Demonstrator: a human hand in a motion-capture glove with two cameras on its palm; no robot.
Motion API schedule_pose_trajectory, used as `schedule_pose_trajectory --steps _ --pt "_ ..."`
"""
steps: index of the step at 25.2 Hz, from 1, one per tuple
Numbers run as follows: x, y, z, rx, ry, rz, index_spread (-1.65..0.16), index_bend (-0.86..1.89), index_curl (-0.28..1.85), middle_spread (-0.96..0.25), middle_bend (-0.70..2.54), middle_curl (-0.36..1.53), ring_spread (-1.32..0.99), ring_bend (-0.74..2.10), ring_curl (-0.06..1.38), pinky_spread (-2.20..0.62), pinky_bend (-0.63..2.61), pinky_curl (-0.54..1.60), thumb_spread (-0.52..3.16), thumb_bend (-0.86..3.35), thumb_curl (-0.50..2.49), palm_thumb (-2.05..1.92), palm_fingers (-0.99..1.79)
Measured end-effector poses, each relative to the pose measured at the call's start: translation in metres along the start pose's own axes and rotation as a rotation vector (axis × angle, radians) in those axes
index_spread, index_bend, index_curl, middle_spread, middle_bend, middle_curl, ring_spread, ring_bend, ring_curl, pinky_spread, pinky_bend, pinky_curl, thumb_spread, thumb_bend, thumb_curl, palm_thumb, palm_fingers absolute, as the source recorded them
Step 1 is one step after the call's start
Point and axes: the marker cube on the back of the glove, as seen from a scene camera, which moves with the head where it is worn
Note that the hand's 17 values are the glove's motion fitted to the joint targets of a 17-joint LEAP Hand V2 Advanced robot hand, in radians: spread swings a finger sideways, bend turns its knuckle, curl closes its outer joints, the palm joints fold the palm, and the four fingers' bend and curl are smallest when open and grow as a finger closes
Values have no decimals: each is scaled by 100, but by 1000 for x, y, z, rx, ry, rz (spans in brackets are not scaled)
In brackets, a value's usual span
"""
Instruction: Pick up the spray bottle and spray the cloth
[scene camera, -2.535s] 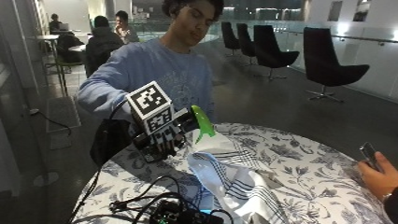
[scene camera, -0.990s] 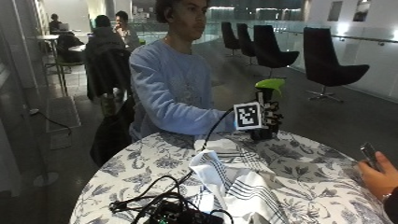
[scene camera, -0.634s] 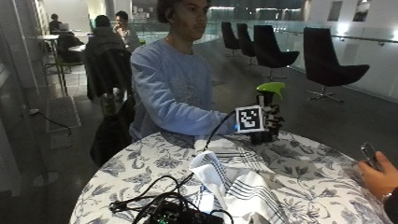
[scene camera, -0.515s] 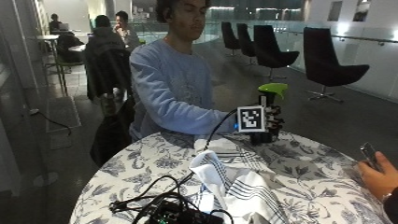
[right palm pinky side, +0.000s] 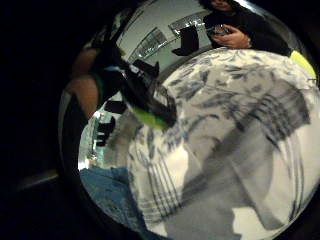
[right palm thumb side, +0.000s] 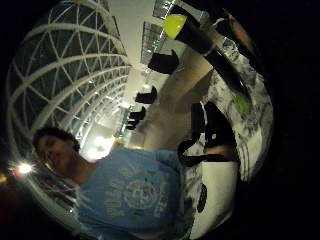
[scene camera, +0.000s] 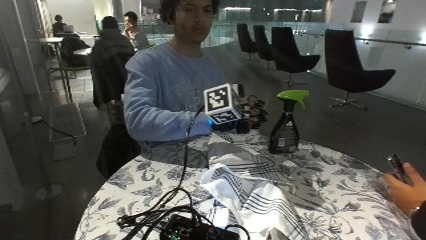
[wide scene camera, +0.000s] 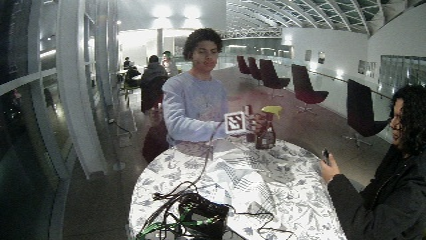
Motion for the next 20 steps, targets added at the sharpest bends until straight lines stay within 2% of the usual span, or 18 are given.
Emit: schedule_pose_trajectory --steps 7,13,20 --pt "20 96 -78 107 386 18 -30 11 21 -3 22 43 0 46 37 11 28 35 110 -2 55 88 71" --pt "39 160 -129 192 561 84 -30 15 24 -3 20 42 -1 43 36 13 26 35 113 -1 54 88 73" --pt "59 201 -157 161 662 182 -29 14 26 -3 19 41 -1 41 36 15 24 35 115 -1 53 89 75"
